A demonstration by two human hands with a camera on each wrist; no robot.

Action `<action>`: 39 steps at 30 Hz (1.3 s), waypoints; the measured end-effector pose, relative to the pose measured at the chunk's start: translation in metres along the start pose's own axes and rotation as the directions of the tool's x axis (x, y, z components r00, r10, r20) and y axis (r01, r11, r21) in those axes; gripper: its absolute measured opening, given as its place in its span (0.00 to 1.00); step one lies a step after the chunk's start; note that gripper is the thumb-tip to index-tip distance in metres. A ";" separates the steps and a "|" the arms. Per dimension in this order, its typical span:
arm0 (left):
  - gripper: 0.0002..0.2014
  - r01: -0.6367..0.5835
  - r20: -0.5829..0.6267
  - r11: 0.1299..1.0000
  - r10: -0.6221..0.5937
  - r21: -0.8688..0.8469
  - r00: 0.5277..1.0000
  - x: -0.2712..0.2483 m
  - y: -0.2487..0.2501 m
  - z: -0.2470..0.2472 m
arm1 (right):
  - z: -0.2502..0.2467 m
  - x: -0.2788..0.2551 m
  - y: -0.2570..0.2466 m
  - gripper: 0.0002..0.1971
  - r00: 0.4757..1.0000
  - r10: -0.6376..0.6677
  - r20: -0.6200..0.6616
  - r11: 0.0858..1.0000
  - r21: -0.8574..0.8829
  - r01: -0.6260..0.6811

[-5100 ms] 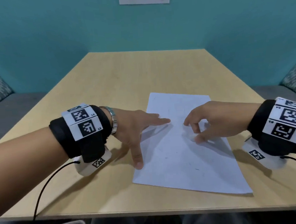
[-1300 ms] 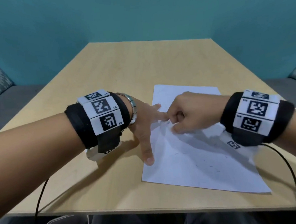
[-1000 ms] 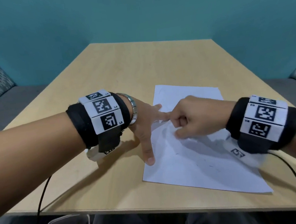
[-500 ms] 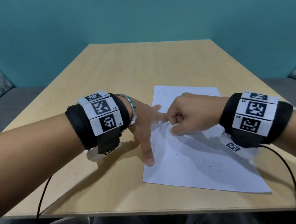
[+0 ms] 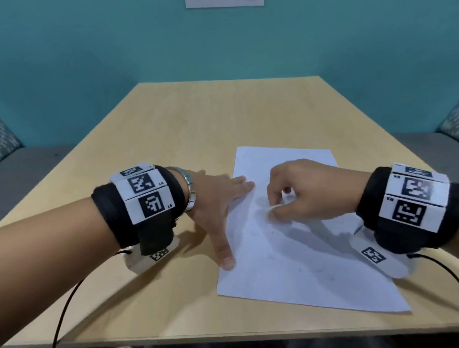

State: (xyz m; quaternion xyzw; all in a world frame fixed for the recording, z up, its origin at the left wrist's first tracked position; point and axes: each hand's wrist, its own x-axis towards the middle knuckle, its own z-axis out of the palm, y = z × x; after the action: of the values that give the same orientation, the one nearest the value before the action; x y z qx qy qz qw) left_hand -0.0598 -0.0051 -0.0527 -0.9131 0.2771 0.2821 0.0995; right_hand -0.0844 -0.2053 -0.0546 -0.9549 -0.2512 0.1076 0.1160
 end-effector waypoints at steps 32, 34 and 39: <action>0.57 -0.073 -0.075 0.992 0.066 -0.099 0.995 0.016 -0.002 0.008 | 0.002 0.051 -0.019 0.11 0.999 -0.011 0.043 1.000 -0.010 0.011; 0.55 -0.081 -0.066 0.992 0.075 -0.096 0.995 0.017 -0.002 0.008 | 0.003 0.047 -0.021 0.11 0.995 -0.032 0.097 0.999 0.037 0.028; 0.59 -0.053 -0.045 0.991 0.048 -0.122 0.998 0.020 -0.001 0.007 | 0.001 0.043 -0.015 0.09 0.996 -0.022 0.085 0.997 0.080 0.015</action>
State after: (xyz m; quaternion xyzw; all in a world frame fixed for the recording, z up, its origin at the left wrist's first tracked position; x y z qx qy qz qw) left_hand -0.0487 -0.0106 -0.0692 -0.9159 0.2841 0.2820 0.0299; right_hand -0.0552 -0.1709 -0.0575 -0.9417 -0.2604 0.1572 0.1439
